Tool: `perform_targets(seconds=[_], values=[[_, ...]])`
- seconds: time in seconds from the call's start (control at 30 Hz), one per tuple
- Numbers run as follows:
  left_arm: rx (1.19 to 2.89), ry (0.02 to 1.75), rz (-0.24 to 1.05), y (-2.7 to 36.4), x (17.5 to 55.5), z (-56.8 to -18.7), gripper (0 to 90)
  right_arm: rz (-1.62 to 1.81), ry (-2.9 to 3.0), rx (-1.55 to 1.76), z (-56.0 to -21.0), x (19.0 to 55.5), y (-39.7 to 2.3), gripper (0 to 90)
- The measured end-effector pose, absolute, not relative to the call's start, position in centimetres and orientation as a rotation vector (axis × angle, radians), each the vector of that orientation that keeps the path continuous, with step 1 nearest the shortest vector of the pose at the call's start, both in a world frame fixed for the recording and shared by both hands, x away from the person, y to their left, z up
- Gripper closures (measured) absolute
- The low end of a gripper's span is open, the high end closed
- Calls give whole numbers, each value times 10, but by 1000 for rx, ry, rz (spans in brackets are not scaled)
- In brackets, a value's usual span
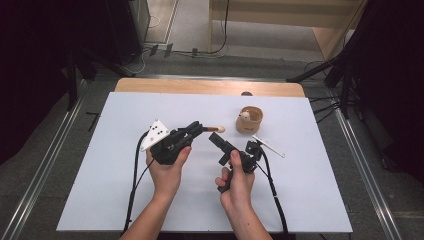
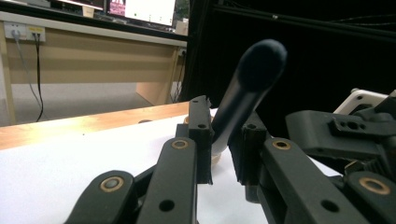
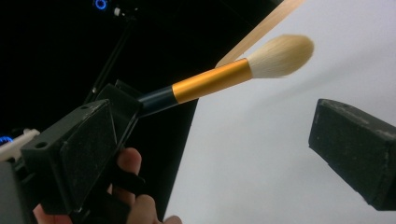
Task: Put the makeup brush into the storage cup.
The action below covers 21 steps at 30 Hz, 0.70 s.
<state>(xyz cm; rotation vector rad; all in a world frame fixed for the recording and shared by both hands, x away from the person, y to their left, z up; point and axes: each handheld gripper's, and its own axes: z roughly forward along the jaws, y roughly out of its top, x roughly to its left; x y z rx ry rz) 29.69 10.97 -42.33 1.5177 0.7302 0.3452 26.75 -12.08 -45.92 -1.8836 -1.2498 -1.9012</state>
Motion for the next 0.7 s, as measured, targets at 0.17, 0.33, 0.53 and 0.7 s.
perform_targets(seconds=[0.17,0.33,0.53,0.7], values=[[1508,731,363,105,296,-426,806,-1856,-1104,-1891,-460,275,-121,25],[1499,734,371,103,293,-428,806,-1817,-975,-1913,-458,279,-120,61],[1505,716,391,102,289,-430,806,-1758,-861,-1995,-456,279,-119,134],[1507,694,408,100,285,-431,806,-1675,-793,-2003,-456,278,-113,207]])
